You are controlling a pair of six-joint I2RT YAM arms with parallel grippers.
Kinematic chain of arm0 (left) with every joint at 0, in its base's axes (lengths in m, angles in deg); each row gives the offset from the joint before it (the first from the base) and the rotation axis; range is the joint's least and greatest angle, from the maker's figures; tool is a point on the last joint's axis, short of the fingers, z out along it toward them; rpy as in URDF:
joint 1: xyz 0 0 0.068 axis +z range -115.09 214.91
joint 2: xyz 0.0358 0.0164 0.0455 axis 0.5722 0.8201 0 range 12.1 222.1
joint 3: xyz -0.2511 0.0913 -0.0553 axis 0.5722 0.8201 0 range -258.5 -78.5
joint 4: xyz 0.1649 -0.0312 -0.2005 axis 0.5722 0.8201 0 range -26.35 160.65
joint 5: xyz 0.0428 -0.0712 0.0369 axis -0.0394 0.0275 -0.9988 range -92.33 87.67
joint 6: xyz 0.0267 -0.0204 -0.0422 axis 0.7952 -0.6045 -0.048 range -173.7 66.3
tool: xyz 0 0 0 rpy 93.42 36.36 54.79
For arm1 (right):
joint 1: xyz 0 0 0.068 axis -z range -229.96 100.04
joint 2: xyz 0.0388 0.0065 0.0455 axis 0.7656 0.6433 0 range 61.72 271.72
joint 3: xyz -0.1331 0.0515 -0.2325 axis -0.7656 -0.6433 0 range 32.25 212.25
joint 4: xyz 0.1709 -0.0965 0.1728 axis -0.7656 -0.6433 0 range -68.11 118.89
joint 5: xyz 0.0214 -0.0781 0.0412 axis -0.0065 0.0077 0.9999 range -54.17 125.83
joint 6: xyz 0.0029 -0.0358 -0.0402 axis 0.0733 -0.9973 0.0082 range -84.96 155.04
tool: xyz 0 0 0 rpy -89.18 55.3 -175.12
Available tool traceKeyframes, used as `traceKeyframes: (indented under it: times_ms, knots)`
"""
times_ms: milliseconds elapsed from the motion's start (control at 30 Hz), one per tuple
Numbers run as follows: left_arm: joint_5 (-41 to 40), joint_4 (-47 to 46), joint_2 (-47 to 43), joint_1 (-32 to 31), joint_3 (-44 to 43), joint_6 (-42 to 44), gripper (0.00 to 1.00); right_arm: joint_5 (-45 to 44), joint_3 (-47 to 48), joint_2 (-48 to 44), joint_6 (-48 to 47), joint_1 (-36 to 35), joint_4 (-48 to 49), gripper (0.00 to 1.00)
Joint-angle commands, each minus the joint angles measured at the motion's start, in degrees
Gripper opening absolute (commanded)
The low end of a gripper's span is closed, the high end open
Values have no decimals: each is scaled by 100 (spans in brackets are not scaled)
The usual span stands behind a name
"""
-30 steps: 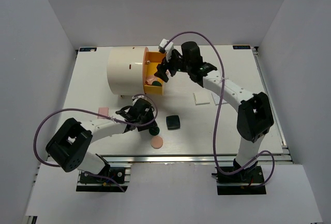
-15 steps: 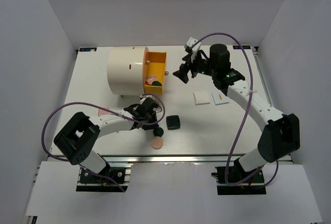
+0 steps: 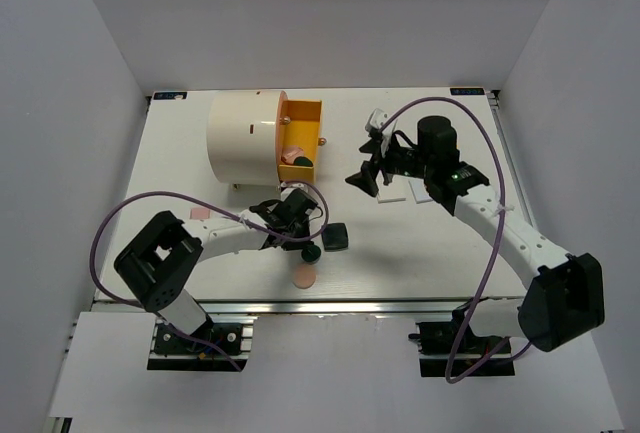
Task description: Organize the makeup
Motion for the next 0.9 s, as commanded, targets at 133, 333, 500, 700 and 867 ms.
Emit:
traceKeyframes:
  times_ms: [133,333,500,700,867]
  knots:
    - [-625,1128,-494,-67,-120,-135,0,417,-458,-462,-402,27,-261,89]
    - [-967,1436,-1514,-67,-270,-293,0,654,-626,-506,-508,27,-419,89]
    - [-1231,1551,-2234,-67,-489,-241,0,1084,-749,-524,-779,27,-647,89]
    - [-2285,1727,-2131,-6,-1884,453,0,1551,-1126,-664,-2167,-8,-1552,89]
    - [-2708,1551,-1209,380,-3414,1375,0,1296,-1408,-787,-2634,-281,-1799,89]
